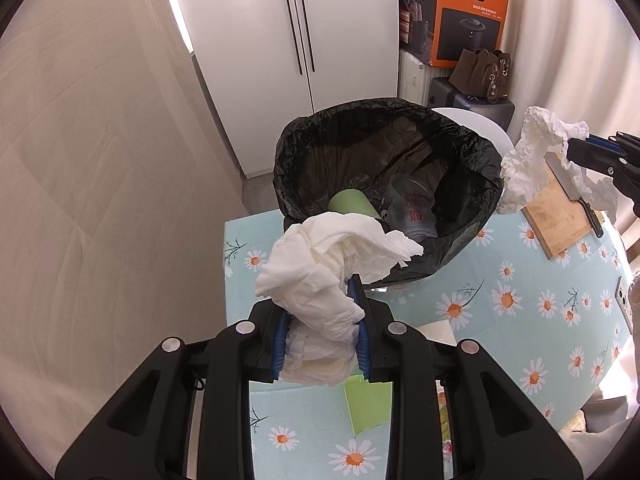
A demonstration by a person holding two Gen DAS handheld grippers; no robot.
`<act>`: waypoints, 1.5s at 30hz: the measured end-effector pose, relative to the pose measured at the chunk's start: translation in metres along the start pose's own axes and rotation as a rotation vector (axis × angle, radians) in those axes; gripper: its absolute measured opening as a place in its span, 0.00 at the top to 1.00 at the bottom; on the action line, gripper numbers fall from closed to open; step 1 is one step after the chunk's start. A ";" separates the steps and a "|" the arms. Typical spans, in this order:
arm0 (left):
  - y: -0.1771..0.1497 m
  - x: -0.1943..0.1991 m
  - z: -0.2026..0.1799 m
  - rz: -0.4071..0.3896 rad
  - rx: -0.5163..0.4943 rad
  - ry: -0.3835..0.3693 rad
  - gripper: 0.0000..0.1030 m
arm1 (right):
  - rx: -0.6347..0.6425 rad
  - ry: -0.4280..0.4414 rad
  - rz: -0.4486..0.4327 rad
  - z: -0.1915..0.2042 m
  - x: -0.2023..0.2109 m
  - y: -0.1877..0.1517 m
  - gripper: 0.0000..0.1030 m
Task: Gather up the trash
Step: 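Lift both held tissues and carry them over the black bin, then open the left gripper over the bin while the right gripper releases its tissue, then withdraw both open tools toward the white paper cup and green scoop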
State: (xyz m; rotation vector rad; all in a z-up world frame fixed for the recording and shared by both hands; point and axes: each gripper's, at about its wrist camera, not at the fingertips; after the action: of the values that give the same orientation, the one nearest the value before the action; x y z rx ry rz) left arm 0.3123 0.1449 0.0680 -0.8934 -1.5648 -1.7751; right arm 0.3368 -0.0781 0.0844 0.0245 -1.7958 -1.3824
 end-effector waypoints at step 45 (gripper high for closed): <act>0.039 -0.058 0.010 -0.110 0.001 -0.074 0.07 | -0.130 0.037 0.008 -0.024 -0.074 0.025 0.17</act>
State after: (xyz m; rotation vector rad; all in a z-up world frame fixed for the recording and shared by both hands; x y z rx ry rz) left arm 0.3790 0.1508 0.0453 -0.8970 -1.6908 -1.8349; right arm 0.4105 -0.0513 0.0611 -0.0250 -1.6708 -1.4807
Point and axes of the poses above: each gripper's, at about its wrist camera, not at the fingertips, and x roughly against the way its jaws point, z to its left, y to its top, and after that the axes turned 5 degrees about x, right-handed
